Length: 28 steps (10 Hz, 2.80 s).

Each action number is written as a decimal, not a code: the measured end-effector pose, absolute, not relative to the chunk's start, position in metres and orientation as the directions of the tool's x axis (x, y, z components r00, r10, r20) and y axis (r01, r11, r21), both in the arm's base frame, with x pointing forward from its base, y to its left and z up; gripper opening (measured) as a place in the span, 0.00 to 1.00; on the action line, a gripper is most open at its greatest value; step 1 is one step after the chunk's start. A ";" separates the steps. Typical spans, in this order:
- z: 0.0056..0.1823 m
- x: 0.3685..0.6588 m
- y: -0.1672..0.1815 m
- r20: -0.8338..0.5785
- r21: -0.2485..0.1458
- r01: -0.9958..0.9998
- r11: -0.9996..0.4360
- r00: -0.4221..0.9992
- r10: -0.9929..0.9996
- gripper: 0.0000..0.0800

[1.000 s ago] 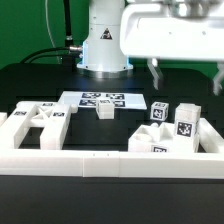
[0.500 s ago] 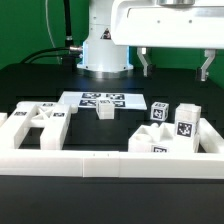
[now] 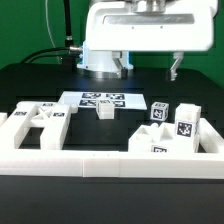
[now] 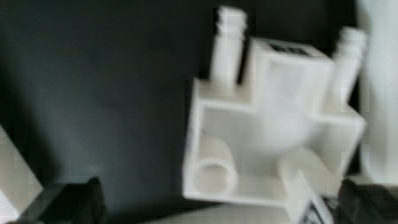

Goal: Assemble chair

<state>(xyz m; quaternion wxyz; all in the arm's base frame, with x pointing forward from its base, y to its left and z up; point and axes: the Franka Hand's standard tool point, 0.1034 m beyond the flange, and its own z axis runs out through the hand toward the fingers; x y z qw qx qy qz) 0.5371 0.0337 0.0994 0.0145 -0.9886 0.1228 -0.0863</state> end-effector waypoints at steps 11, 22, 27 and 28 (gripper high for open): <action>0.084 0.511 -0.002 -0.137 -0.051 0.027 -0.998 0.990 0.034 0.81; 0.044 0.474 -0.013 -0.721 -0.039 0.071 -0.997 0.689 0.077 0.81; 0.034 0.462 -0.012 -0.743 -0.032 0.065 -0.997 0.665 0.068 0.81; 0.033 0.461 -0.013 -0.748 -0.037 0.068 -0.997 0.660 0.073 0.81</action>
Offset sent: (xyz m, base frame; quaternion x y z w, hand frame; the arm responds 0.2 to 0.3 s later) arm 0.0000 0.0000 0.0000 0.0000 -0.0650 0.0000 0.9979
